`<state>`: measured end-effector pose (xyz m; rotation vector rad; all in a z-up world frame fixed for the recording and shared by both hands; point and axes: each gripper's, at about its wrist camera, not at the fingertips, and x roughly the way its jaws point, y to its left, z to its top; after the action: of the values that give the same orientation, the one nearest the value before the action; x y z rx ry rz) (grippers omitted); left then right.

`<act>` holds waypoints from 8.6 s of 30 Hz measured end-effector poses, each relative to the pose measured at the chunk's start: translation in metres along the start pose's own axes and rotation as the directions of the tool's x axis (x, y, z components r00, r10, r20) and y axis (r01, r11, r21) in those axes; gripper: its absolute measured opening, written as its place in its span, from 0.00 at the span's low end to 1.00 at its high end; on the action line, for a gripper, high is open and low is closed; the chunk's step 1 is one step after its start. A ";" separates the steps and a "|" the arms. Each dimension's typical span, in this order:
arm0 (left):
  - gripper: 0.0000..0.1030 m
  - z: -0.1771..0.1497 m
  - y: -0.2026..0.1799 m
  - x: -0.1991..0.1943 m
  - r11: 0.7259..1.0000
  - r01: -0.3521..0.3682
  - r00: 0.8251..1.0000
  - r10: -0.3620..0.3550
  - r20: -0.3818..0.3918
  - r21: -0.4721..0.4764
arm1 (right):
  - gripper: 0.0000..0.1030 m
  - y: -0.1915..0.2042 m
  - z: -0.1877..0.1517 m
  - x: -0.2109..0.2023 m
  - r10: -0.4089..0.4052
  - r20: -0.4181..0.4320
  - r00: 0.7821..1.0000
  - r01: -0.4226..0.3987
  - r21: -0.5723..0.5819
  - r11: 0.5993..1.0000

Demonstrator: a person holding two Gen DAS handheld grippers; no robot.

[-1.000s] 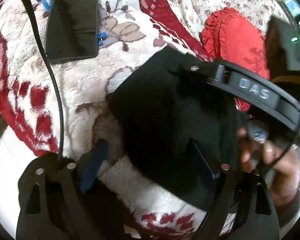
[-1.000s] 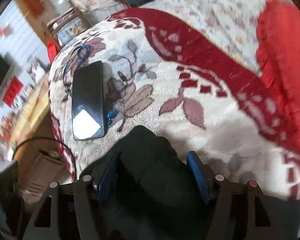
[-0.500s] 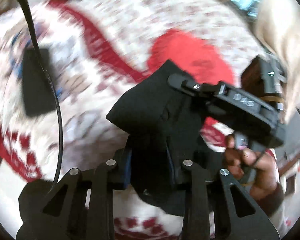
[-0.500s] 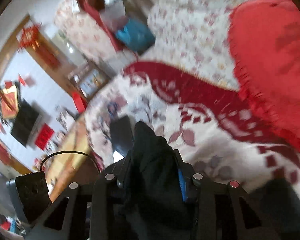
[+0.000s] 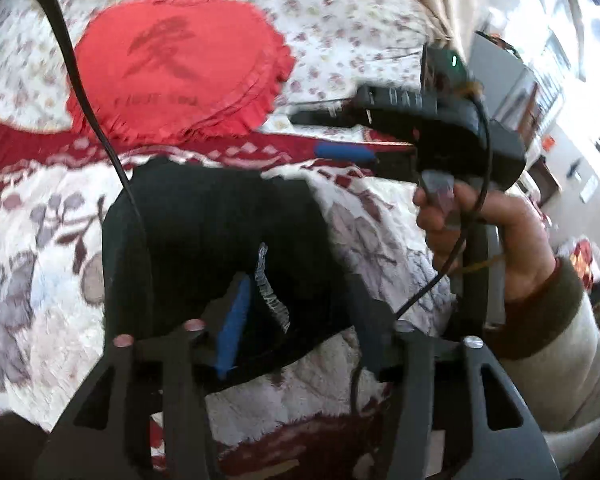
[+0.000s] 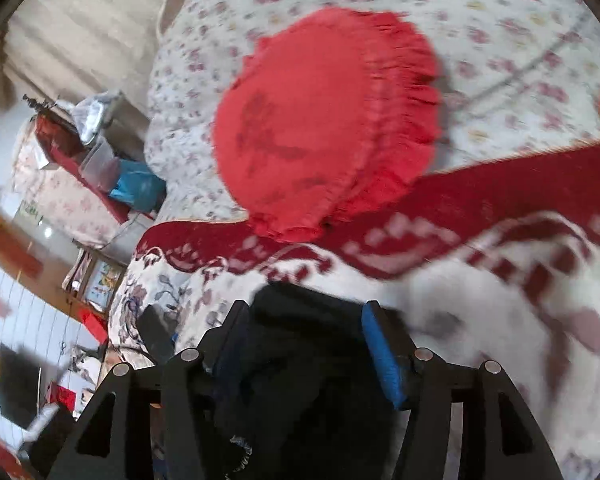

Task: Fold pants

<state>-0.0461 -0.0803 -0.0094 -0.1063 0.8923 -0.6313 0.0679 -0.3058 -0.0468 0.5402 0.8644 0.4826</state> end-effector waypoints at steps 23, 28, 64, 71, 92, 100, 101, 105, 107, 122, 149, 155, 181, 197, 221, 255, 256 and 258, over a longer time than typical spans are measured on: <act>0.67 -0.005 0.057 0.014 0.975 -0.183 0.983 0.182 -0.018 -0.129 | 0.12 0.052 -0.043 0.005 -0.253 -0.027 0.967 0.222 -0.398 0.890; 0.67 -0.013 0.070 0.026 0.968 -0.193 0.980 0.181 -0.088 -0.162 | 0.16 0.012 -0.065 0.018 -0.279 -0.149 0.949 0.217 -0.338 0.916; 0.77 -0.022 0.080 0.049 0.947 -0.188 0.976 0.152 -0.152 -0.260 | 0.05 0.094 -0.015 0.173 -0.289 -0.265 0.920 0.086 -0.581 0.809; 0.77 -0.019 0.072 0.048 0.943 -0.224 0.969 0.187 -0.164 -0.246 | 0.07 0.090 0.001 0.113 -0.220 -0.140 0.965 0.130 -0.474 0.871; 0.77 0.018 0.078 0.053 0.913 -0.343 0.938 0.322 -0.128 -0.222 | 0.28 0.027 -0.065 0.012 -0.181 -0.104 0.978 0.143 -0.300 0.943; 0.77 0.026 0.087 0.079 0.912 -0.339 0.938 0.309 -0.155 -0.233 | 0.30 0.008 -0.059 0.035 -0.198 -0.112 0.974 0.163 -0.269 0.949; 0.77 0.026 0.087 0.079 0.912 -0.335 0.940 0.305 -0.154 -0.237 | 0.30 0.007 -0.059 0.034 -0.193 -0.113 0.975 0.158 -0.260 0.953; 0.77 0.026 0.084 0.072 0.912 -0.342 0.937 0.313 -0.152 -0.227 | 0.39 0.008 -0.059 0.021 -0.182 -0.106 0.977 0.154 -0.230 0.961; 0.77 0.025 0.083 0.066 0.912 -0.342 0.937 0.312 -0.156 -0.228 | 0.46 0.008 -0.060 0.009 -0.160 -0.097 0.982 0.136 -0.214 0.967; 0.78 -0.010 0.108 0.031 0.903 -0.190 0.978 0.139 -0.156 -0.386 | 0.66 -0.022 -0.086 0.007 -0.075 -0.174 0.982 0.057 -0.104 0.993; 0.47 0.061 0.102 0.027 0.946 -0.187 0.982 0.189 -0.021 -0.264 | 0.36 0.051 -0.023 0.033 0.054 -0.005 0.999 -0.054 -0.241 0.969; 0.53 0.059 0.147 0.074 0.899 -0.342 0.937 0.306 -0.168 -0.273 | 0.43 0.024 -0.016 0.091 -0.086 -0.102 0.991 0.064 -0.199 0.978; 0.64 0.043 0.117 0.056 0.852 -0.493 0.870 0.484 -0.091 -0.178 | 0.48 0.056 -0.023 0.093 -0.234 -0.037 0.972 0.202 -0.386 0.900; 0.64 0.038 0.092 0.033 0.833 -0.524 0.849 0.528 -0.030 -0.178 | 0.51 0.077 -0.026 0.049 -0.241 0.078 0.967 0.253 -0.369 0.894; 0.64 0.027 0.051 -0.025 0.806 -0.568 0.803 0.587 0.101 -0.166 | 0.60 0.114 -0.040 0.007 -0.220 0.121 0.968 0.250 -0.391 0.886; 0.64 0.030 0.057 -0.027 0.775 -0.608 0.773 0.627 0.094 -0.173 | 0.61 0.104 -0.052 0.023 -0.230 0.045 0.972 0.229 -0.394 0.890; 0.64 0.030 0.057 -0.027 0.776 -0.607 0.774 0.626 0.095 -0.173 | 0.61 0.104 -0.052 0.023 -0.229 0.044 0.973 0.227 -0.394 0.891; 0.64 0.030 0.057 -0.027 0.775 -0.608 0.773 0.627 0.095 -0.173 | 0.61 0.104 -0.052 0.024 -0.229 0.043 0.972 0.227 -0.394 0.891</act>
<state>-0.0090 -0.0240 0.0095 0.0275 0.7621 0.0620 0.0205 -0.1994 -0.0238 0.0606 0.7945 0.4277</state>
